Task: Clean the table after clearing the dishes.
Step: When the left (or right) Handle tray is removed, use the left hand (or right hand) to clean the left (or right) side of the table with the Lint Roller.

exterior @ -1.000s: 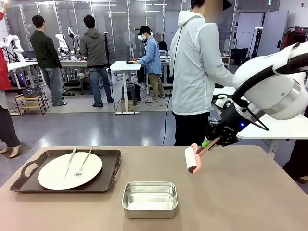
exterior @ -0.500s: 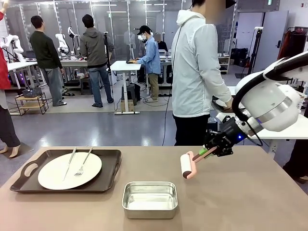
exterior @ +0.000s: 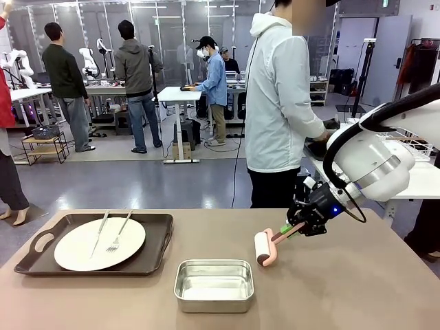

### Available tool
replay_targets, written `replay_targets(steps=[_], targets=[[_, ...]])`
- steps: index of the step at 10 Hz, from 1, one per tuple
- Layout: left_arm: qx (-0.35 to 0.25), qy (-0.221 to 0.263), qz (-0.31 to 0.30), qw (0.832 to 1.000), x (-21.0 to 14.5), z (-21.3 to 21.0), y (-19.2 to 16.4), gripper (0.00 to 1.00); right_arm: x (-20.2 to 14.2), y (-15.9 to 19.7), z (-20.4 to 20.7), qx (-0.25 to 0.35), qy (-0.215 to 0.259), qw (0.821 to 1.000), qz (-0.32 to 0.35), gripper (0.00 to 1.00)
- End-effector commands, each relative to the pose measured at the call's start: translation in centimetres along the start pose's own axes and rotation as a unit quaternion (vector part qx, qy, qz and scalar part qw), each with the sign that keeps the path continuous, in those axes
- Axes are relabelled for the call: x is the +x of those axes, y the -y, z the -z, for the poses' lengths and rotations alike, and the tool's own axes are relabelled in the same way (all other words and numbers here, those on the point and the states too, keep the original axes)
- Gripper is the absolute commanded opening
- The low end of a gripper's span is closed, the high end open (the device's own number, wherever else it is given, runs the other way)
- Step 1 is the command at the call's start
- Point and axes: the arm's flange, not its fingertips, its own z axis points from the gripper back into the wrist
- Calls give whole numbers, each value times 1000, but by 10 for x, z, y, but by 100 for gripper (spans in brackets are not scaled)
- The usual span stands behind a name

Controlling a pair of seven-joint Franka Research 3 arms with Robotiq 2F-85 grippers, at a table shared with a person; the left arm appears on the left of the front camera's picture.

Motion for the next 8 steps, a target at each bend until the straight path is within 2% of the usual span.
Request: replay_targets(steps=[1, 5, 8], targets=[[-4, 2, 4, 1000, 0, -2, 2, 100, 0, 14, 8, 2, 5, 1000, 16, 20], [-4, 2, 4, 1000, 0, -2, 2, 100, -3, 57, -13, -23, -10, 999, 32, 20], [-4, 2, 4, 1000, 0, -2, 2, 100, 0, 86, -38, -73, -28, 996, 42, 20]])
